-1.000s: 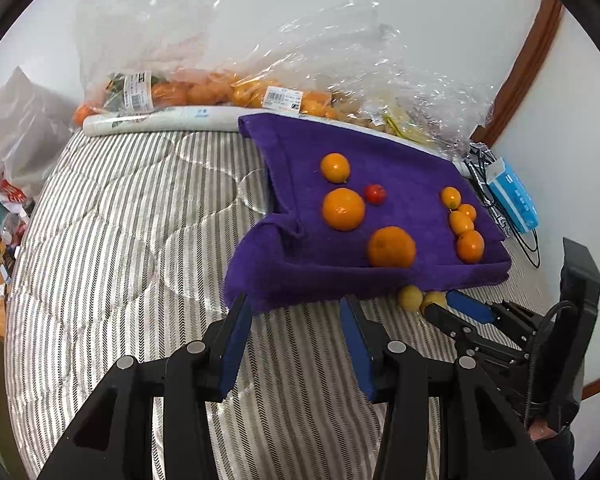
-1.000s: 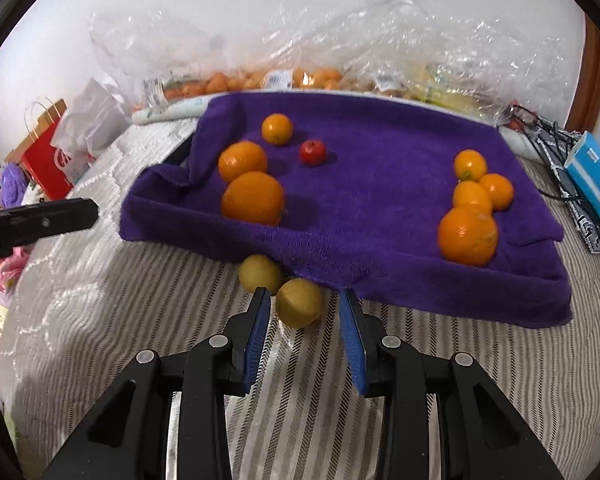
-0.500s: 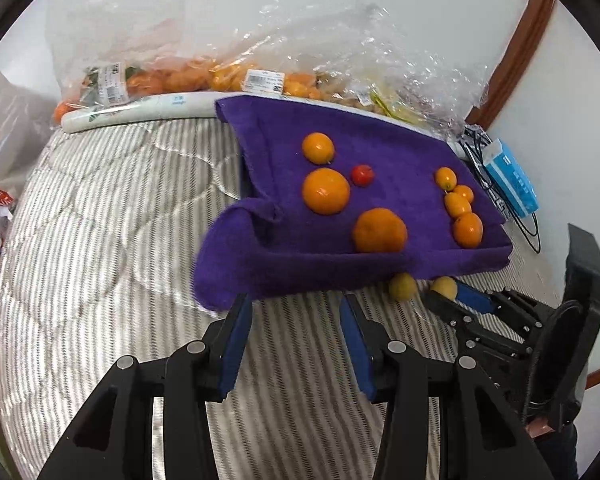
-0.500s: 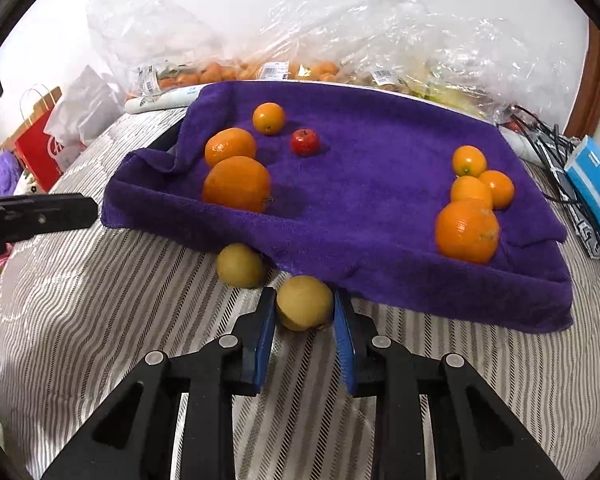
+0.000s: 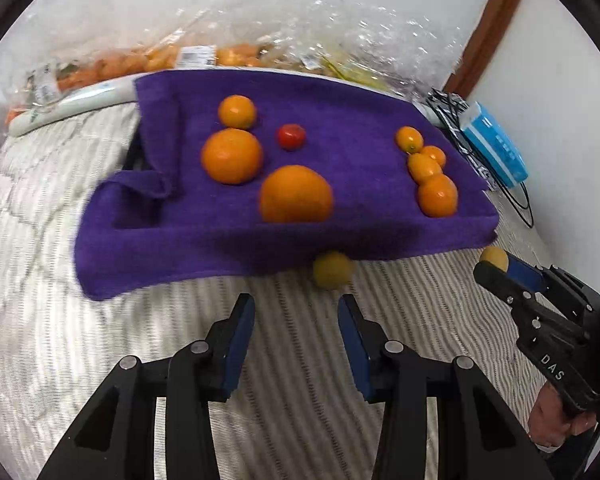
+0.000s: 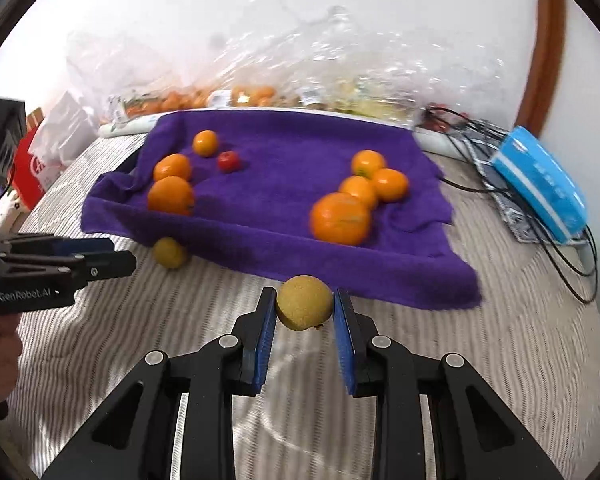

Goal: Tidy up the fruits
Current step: 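Grasp a yellow fruit with the right tool while the left tool grasps the other yellow fruit, then lift both held yellow fruits and carry them over the purple towel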

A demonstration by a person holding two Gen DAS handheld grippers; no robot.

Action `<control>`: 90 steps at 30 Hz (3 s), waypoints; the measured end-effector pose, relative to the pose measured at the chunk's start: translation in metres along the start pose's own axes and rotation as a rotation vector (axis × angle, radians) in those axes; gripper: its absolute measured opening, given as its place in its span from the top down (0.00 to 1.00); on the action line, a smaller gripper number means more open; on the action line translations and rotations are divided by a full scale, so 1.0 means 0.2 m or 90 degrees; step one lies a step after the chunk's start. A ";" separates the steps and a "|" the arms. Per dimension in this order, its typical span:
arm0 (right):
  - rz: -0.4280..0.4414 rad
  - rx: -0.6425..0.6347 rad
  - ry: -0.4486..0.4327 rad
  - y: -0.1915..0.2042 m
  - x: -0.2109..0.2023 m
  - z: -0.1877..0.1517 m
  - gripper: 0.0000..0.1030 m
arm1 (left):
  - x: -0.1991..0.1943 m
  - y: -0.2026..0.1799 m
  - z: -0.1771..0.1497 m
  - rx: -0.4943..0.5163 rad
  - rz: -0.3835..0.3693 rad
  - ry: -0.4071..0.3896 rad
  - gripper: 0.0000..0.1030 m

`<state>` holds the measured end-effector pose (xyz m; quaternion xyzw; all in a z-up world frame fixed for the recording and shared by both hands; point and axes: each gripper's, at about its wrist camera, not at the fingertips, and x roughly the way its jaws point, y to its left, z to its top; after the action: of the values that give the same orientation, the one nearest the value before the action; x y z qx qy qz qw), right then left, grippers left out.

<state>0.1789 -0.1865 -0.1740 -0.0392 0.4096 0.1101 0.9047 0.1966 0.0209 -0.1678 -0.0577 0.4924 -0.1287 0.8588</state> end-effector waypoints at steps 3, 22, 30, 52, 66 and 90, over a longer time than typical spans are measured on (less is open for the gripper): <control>-0.003 0.014 -0.003 -0.06 -0.02 -0.02 0.73 | 0.04 -0.03 0.00 -0.009 -0.005 0.003 0.66; -0.003 0.050 -0.013 -0.19 -0.09 -0.08 0.73 | 0.07 -0.18 0.03 -0.012 0.048 -0.004 0.77; 0.006 0.029 -0.032 -0.11 -0.16 -0.07 0.73 | -0.06 -0.17 -0.02 -0.015 0.045 -0.023 0.77; 0.012 0.009 -0.055 0.01 -0.29 -0.01 0.73 | -0.33 -0.05 -0.07 -0.053 0.048 -0.066 0.77; 0.004 -0.048 -0.082 0.04 -0.37 0.17 0.73 | -0.51 -0.02 0.04 -0.028 0.064 -0.105 0.77; 0.011 -0.003 -0.118 -0.08 -0.11 0.57 0.73 | -0.44 0.18 0.47 -0.024 0.104 -0.154 0.77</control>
<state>0.2516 -0.1865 -0.0820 -0.0275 0.3243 0.1216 0.9377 0.2409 0.0778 -0.0540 -0.0483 0.3908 -0.0412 0.9183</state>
